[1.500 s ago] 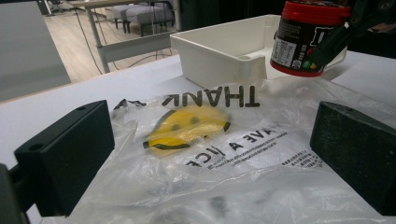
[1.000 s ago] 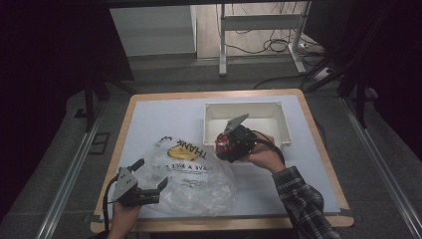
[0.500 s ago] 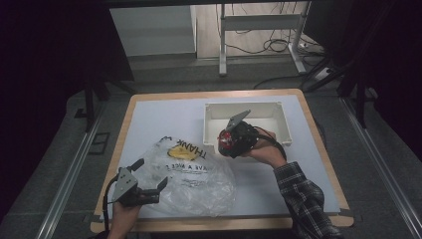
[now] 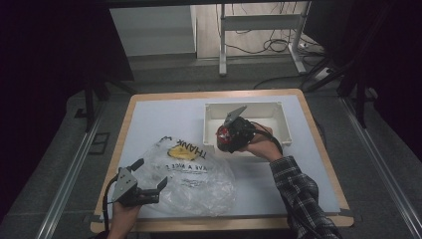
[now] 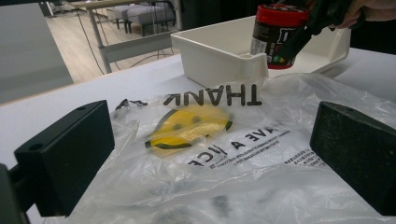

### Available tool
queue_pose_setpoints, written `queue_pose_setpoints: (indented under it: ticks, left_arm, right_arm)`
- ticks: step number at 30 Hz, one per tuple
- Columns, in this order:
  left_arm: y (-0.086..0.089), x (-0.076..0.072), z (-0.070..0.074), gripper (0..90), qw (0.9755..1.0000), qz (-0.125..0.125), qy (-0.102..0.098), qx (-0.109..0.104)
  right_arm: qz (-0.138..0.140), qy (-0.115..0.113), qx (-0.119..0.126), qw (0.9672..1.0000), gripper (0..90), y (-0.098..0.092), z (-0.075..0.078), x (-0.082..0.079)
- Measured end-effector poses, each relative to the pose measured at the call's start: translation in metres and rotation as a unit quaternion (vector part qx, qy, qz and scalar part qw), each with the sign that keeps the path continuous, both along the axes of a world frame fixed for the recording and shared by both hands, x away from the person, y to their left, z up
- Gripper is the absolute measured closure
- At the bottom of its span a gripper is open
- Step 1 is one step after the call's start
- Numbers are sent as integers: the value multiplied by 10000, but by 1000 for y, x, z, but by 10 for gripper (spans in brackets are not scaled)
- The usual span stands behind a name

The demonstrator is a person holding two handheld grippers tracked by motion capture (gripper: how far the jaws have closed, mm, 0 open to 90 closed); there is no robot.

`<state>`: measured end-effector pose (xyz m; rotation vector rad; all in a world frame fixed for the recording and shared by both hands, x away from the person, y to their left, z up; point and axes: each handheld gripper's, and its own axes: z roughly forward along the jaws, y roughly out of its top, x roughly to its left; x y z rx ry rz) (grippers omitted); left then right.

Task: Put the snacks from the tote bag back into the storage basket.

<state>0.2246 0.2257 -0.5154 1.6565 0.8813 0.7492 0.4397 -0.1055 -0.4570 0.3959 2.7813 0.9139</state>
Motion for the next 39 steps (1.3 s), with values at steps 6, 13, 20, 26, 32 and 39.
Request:
queue_pose_setpoints:
  ticks: [6, 13, 20, 26, 32, 39]
  left_arm:
    - [1, 0, 0, 0, 10000, -9, -28, -45]
    - [3, -2, 2, 0, 9999, 1, -106, -135]
    - [3, -2, 2, 0, 9998, 8, -137, -151]
    - [3, -2, 2, 0, 9998, 14, -138, -136]
    - [3, -2, 2, 0, 9998, 20, -141, -122]
    - [3, -2, 2, 0, 9998, 21, -136, -117]
  right_arm:
    - [15, -5, 2, 10000, 259, 4, -2, 5]
    - [40, 12, -38, 10000, 259, 11, -5, 14]
    - [23, 34, -48, 10000, 258, 13, -10, 21]
    - [48, 37, -120, 9999, 259, 16, -15, 26]
    - [85, 43, -130, 9999, 258, 21, -18, 31]
    - [116, 46, -158, 9998, 259, 25, -24, 35]
